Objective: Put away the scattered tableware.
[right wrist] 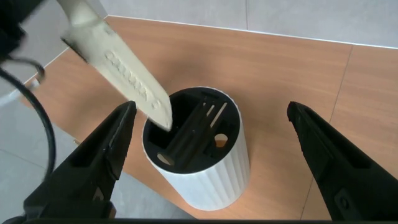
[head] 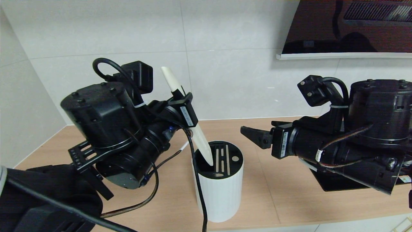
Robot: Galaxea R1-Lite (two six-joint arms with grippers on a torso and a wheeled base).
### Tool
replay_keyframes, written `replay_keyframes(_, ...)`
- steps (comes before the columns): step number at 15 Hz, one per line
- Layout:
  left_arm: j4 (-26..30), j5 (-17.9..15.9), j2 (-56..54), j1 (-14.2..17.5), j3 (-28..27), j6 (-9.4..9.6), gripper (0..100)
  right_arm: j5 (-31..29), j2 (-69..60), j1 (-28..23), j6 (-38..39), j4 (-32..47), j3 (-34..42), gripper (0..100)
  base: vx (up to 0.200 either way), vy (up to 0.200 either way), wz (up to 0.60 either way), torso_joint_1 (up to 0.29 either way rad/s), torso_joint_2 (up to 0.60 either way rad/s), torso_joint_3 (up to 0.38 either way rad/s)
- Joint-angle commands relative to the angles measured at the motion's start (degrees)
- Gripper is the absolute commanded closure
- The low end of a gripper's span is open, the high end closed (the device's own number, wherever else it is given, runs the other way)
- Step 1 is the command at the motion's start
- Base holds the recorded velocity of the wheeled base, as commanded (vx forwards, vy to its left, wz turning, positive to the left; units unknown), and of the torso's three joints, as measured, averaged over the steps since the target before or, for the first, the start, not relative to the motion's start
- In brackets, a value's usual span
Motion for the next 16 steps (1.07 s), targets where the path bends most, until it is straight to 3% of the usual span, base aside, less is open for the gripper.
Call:
replay_keyframes(1, -0.17, 0.03, 1.89, -0.04, 0.22, -0.12, 100, 0.01, 0.16, 0.04, -0.01, -0.01, 0.1, 0, 0.0, 0.0, 0.0, 0.0, 0.0, 0.0)
replay_keyframes(9, -0.35, -0.05, 3.39, -0.13, 0.66, -0.38, 100, 0.01, 0.16, 0.04, -0.01, -0.01, 0.1, 0, 0.0, 0.0, 0.0, 0.0, 0.0, 0.0)
replay_keyframes(16, -5.53, 0.03, 8.93, -1.27, 1.89, -0.38, 100, 0.01, 0.16, 0.04, -0.01, -0.01, 0.1, 0, 0.0, 0.0, 0.0, 0.0, 0.0, 0.0)
